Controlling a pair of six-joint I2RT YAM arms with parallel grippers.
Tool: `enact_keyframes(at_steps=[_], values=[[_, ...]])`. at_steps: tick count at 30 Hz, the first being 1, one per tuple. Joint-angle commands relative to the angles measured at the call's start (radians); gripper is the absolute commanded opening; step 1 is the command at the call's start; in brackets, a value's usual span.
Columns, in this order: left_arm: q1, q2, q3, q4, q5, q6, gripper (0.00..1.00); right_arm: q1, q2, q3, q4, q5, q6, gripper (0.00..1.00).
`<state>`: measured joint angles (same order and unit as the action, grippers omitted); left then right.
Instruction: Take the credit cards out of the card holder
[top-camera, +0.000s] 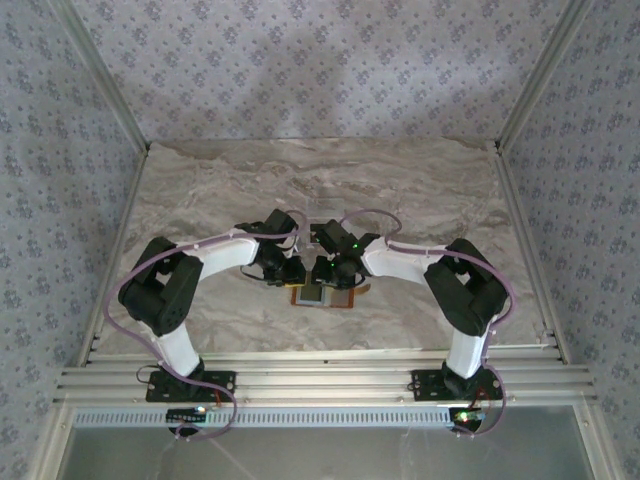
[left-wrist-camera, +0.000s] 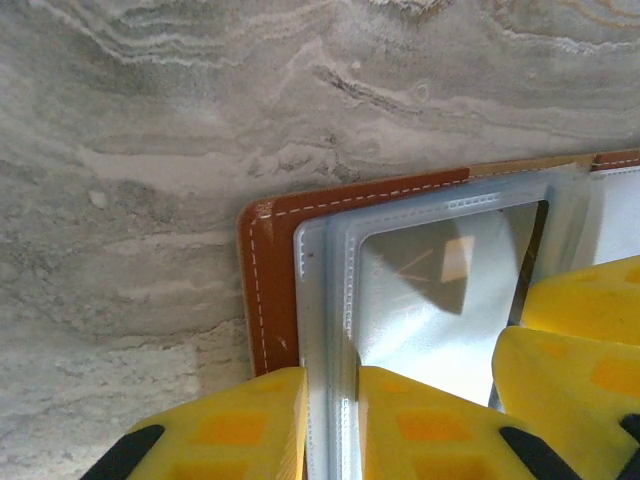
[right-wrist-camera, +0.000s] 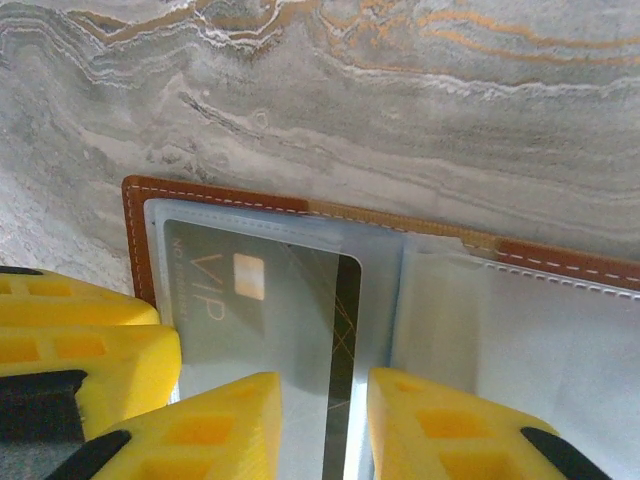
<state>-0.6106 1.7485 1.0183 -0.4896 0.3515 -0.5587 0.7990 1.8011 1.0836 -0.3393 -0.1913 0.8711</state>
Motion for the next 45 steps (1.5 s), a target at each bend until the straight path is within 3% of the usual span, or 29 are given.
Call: enact_keyframes(at_steps=[1, 22, 37, 45], values=[[0.012, 0.011, -0.013, -0.063, -0.078, 0.02, 0.2, -0.001, 0.003, 0.002, -0.013, 0.0, -0.015, 0.3], [0.08, -0.04, -0.083, -0.06, -0.072, 0.031, 0.2, -0.024, 0.023, -0.127, 0.34, -0.198, 0.03, 0.28], [0.08, -0.036, -0.085, -0.058, -0.069, 0.028, 0.2, -0.041, 0.032, -0.171, 0.412, -0.237, 0.045, 0.26], [0.082, -0.037, -0.087, -0.056, -0.069, 0.025, 0.2, -0.05, 0.026, -0.211, 0.494, -0.267, 0.065, 0.18]])
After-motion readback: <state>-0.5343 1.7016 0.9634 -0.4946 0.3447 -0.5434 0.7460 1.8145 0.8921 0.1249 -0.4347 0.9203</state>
